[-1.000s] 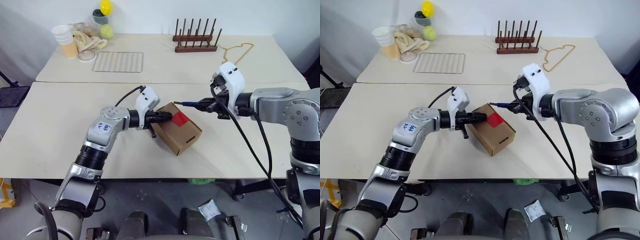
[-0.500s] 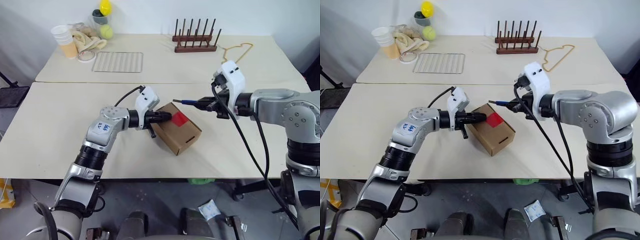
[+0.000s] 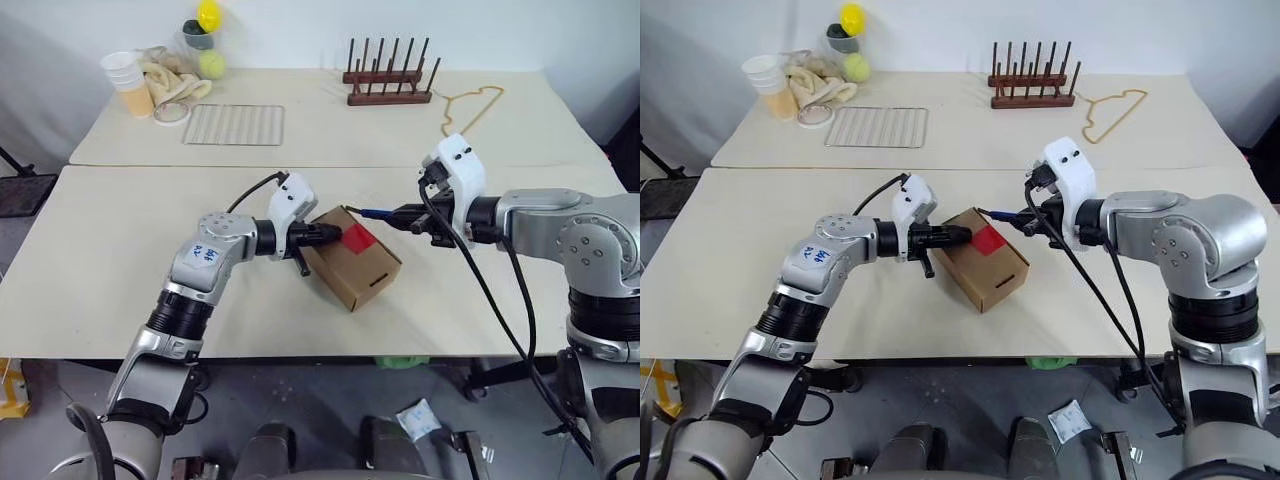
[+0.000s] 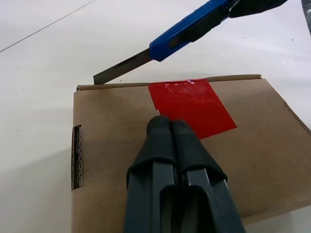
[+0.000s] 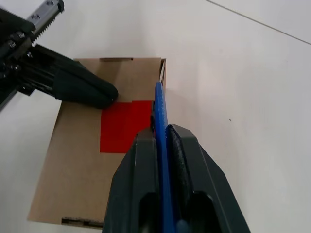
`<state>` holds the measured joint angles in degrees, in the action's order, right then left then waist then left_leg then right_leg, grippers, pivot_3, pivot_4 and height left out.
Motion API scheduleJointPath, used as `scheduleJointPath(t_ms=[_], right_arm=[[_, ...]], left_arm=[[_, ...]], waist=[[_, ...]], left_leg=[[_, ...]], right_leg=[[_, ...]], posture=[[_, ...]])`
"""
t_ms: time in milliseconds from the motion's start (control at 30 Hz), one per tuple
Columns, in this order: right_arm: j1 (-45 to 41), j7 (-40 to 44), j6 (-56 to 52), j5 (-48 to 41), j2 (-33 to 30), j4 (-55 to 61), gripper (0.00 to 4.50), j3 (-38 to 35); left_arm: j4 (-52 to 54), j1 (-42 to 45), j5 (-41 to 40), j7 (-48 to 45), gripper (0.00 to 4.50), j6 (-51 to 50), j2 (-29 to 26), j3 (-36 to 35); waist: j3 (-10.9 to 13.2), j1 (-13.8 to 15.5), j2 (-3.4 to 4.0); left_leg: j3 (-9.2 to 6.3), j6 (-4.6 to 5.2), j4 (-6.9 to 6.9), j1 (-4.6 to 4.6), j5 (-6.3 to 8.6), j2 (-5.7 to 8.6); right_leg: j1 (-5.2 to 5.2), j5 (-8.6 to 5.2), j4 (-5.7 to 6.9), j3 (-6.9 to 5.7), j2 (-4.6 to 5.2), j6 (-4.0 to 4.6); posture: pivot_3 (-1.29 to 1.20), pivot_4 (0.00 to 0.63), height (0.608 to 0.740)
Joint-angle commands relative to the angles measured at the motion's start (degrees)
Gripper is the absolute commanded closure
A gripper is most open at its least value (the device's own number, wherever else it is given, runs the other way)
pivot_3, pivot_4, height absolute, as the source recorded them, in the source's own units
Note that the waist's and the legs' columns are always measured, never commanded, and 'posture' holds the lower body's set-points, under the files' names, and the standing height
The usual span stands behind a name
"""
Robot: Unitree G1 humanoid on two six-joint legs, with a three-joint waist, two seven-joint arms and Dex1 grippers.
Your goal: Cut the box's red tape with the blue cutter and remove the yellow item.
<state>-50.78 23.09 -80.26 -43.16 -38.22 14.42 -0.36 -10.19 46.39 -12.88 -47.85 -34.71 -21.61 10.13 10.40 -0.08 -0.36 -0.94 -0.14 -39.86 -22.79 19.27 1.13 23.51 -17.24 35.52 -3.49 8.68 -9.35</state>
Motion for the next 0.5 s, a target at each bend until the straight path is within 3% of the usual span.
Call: scheduleJointPath(t_ms=[33, 500], right_arm=[[-1.55, 0.27, 0.41, 0.93, 0.03, 0.58, 4.42, -1.49], [-2.11, 0.87, 0.62, 2.12, 0.47, 0.5, 4.42, -1.93]], left_arm=[[0.28, -1.35, 0.58, -0.45, 4.5, -0.74, -0.36, 1.0], [0.76, -1.69, 0.45, -0.63, 4.5, -1.17, -0.3, 1.2]], waist=[[0.0, 0.0, 0.0], [0.0, -0.01, 0.0]], left_leg=[[0.0, 0.0, 0.0, 0.01, 0.0, 0.0], [0.01, 0.0, 0.0, 0.02, 0.0, 0.0]], right_leg=[[0.0, 0.0, 0.01, 0.0, 0.0, 0.0], [0.0, 0.0, 0.03, 0.02, 0.0, 0.0]], posture=[[0.0, 0.15, 0.74], [0.0, 0.15, 0.74]])
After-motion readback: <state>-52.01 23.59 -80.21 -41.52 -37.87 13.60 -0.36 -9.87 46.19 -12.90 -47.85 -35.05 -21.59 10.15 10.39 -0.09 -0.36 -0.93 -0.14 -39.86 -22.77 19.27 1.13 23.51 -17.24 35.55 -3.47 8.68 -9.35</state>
